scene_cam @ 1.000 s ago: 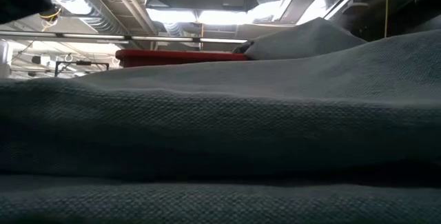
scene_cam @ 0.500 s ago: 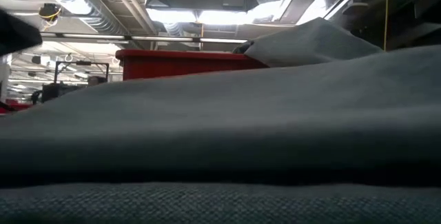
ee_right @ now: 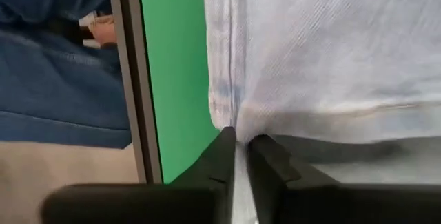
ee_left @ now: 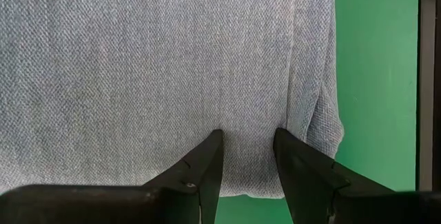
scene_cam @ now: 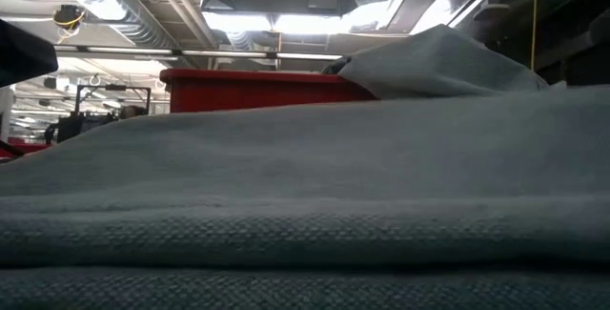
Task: Fold Laundry from Bin
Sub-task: Fold the light blue pants
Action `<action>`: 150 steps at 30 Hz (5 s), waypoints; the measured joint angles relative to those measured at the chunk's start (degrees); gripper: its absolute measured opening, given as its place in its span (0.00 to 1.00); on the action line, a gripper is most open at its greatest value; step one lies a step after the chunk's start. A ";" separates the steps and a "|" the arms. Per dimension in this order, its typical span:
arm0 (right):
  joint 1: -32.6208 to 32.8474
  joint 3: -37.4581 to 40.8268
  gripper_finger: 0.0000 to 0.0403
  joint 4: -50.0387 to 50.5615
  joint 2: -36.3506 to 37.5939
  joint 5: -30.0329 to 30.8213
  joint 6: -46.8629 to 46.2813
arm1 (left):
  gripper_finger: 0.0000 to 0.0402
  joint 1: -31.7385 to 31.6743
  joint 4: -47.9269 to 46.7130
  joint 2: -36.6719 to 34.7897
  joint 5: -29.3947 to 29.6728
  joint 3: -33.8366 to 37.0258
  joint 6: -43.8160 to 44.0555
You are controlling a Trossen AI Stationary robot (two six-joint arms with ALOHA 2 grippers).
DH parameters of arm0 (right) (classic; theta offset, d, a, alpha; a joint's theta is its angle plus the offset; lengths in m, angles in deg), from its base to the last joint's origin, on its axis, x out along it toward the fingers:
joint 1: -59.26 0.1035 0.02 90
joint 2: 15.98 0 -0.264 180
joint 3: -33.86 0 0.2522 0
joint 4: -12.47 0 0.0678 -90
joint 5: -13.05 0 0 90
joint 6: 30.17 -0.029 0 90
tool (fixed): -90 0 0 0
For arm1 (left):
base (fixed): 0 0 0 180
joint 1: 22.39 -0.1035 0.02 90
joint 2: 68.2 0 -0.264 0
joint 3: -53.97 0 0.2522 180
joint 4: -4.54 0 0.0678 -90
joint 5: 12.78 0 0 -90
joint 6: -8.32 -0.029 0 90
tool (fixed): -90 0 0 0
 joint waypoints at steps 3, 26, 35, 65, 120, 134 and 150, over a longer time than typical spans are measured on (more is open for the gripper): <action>0.03 0.02 0.18 0.01 0.00 -0.01 -0.01 | 0.32 0.13 -0.63 0.17 -0.07 -0.68 -0.13; -3.35 0.02 0.38 7.24 6.04 20.75 17.09 | 0.32 -2.75 -25.58 0.51 6.94 -18.68 -10.38; -11.84 0.03 0.38 5.01 3.99 21.50 31.19 | 0.32 -10.70 -29.70 0.40 7.31 -16.31 -12.65; -17.76 -6.83 0.38 23.12 -6.56 19.45 35.93 | 0.32 -13.94 -33.67 0.45 4.22 -10.41 -12.09; -2.61 -10.82 0.38 10.98 -6.64 14.04 53.94 | 0.32 -0.28 -19.84 0.62 -9.90 -15.44 6.14; -2.65 -18.40 0.38 27.50 -6.62 23.18 59.80 | 0.32 -0.99 -42.90 -3.78 -0.49 -28.67 6.26; 1.32 -18.37 0.38 35.28 -3.32 29.09 55.53 | 0.32 3.40 -33.65 -34.72 15.90 -1.00 30.94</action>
